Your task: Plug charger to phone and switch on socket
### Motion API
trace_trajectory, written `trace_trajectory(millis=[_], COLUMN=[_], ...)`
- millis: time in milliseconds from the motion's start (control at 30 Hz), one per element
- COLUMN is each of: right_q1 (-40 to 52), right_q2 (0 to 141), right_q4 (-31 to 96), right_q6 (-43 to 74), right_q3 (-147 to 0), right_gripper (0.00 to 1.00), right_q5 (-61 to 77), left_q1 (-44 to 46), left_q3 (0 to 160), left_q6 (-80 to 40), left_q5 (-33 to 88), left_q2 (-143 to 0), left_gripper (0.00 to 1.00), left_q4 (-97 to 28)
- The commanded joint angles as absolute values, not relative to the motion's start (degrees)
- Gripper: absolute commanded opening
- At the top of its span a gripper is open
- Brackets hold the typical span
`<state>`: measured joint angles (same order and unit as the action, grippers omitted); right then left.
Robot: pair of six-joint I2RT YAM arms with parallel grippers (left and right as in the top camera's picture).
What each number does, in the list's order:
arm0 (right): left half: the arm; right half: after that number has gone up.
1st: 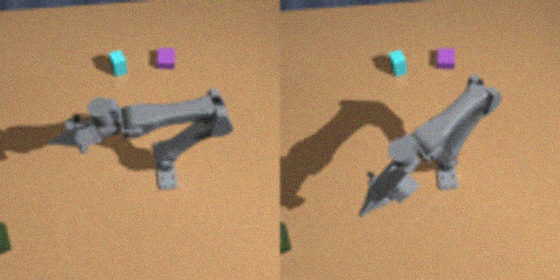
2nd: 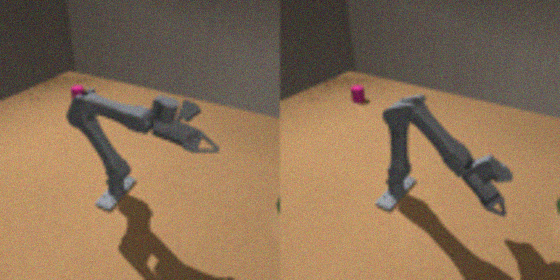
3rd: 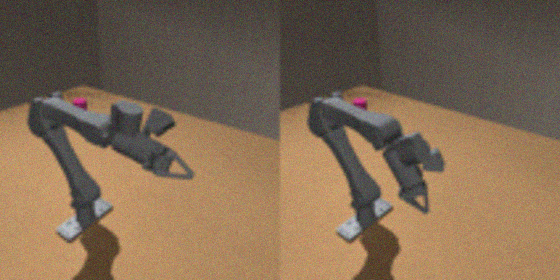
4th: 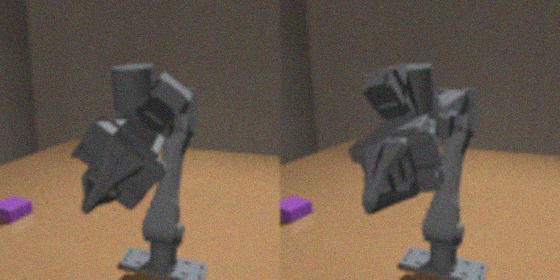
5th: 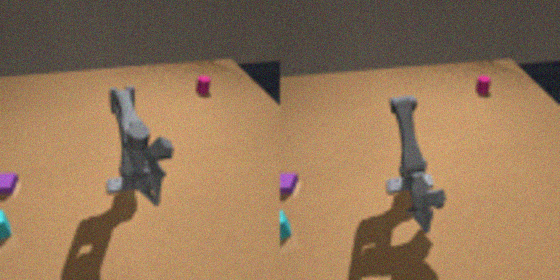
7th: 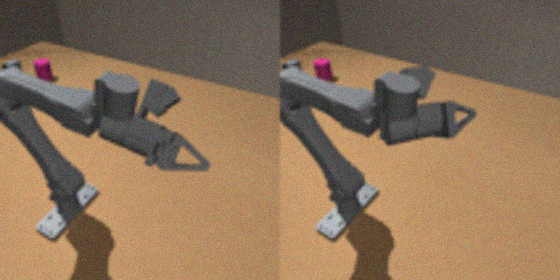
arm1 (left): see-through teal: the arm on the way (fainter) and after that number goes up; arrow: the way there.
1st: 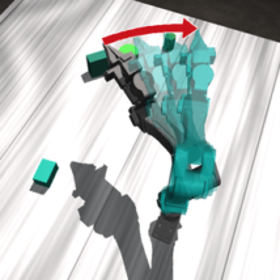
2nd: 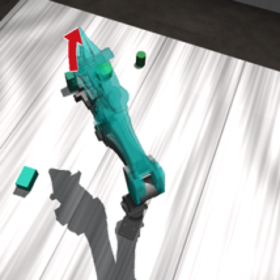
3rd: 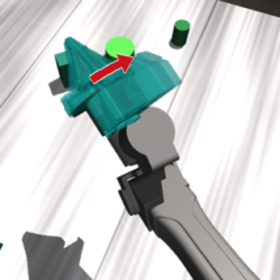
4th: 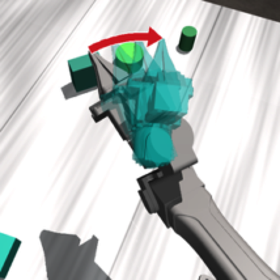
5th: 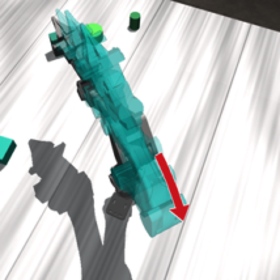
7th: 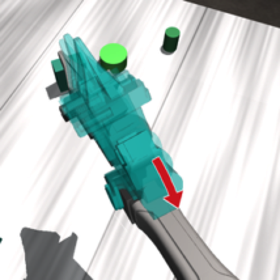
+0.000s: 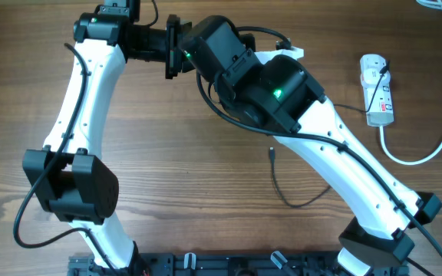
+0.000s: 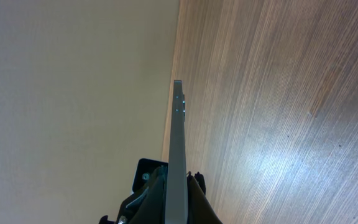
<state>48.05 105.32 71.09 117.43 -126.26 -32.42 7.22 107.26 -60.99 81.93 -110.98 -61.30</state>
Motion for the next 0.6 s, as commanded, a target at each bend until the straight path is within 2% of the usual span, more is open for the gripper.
trace_trajectory(millis=[0, 133, 267, 400, 433, 467, 533, 567], right_q1=[47.92, 47.92, 47.92, 47.92, 47.92, 47.92, 47.92, 47.86], right_q2=[103.04, 103.04, 103.04, 103.04, 103.04, 102.98, 102.69, 102.26], right_q4=[70.59, 70.57, 70.57, 70.65, 70.98, 70.98, 70.96, 70.96], right_q6=[118.67, 118.65, 118.65, 118.41, 118.06, 116.55, 113.51, 111.66], right_q3=[-127.22, -127.22, -127.22, -127.22, -127.22, -127.22, -127.24, -127.24], right_gripper=[0.04, 0.04, 0.05, 0.05, 0.05, 0.09, 0.33, 0.49], right_q5=[-33.10, -30.76, -30.74, -30.74, -30.79, -30.81, -31.07, -31.29], left_q1=[7.29, 7.27, 7.27, 7.27, 7.27, 7.27, 7.27, 7.27], left_q3=[107.66, 107.66, 107.66, 107.66, 107.66, 107.66, 107.66, 107.66], left_q6=[-60.90, -60.90, -60.90, -60.90, -60.90, -60.90, -60.90, -60.88], left_q5=[83.07, 83.09, 83.09, 83.07, 83.07, 83.07, 83.07, 83.02], left_q2=[-109.08, -109.08, -109.08, -109.08, -109.08, -109.08, -109.08, -109.08], left_gripper=[0.25, 0.24, 0.17, 0.04, 0.04, 0.04, 0.04, 0.04], left_q4=[-61.30, -61.30, -61.30, -61.30, -61.30, -61.30, -61.30, -61.28])
